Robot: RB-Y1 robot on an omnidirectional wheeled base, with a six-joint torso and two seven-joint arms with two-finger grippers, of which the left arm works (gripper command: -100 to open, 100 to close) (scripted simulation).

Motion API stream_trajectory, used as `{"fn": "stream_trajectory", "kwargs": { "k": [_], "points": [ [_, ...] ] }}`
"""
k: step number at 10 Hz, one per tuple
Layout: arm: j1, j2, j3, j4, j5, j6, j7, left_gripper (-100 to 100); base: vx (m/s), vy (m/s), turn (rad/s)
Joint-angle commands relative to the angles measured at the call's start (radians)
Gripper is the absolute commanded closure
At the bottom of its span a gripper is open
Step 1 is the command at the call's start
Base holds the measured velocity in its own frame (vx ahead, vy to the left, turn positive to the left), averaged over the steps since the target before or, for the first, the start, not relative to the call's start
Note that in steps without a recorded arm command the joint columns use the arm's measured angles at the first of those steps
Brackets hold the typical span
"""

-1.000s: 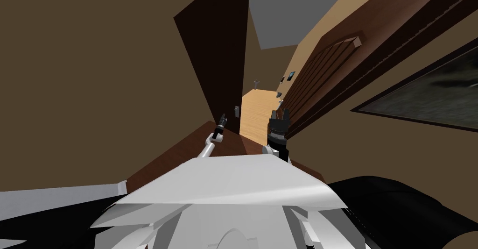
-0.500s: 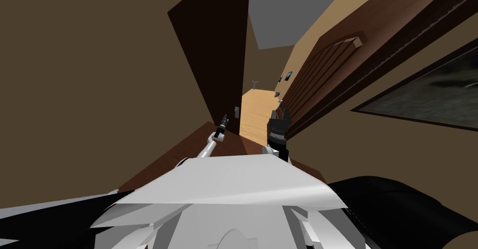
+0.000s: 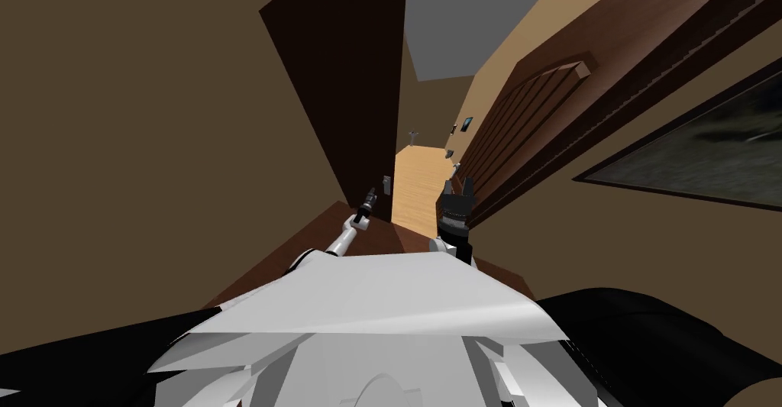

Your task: Push the door open

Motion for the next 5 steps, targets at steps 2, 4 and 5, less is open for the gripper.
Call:
{"fn": "stream_trajectory", "kwargs": {
  "k": [2,4,5],
  "points": [
    [-0.043,-0.006,-0.009,0.074,-0.005,-0.006,0.005,-100,0.073,0.067,-0.08],
    [-0.069,-0.012,-0.015,0.119,-0.009,-0.01,0.006,-100,0.056,0.054,-0.055],
    [-0.082,-0.015,-0.018,0.142,-0.011,-0.012,0.007,-100,0.051,0.046,-0.051]
  ]
}}
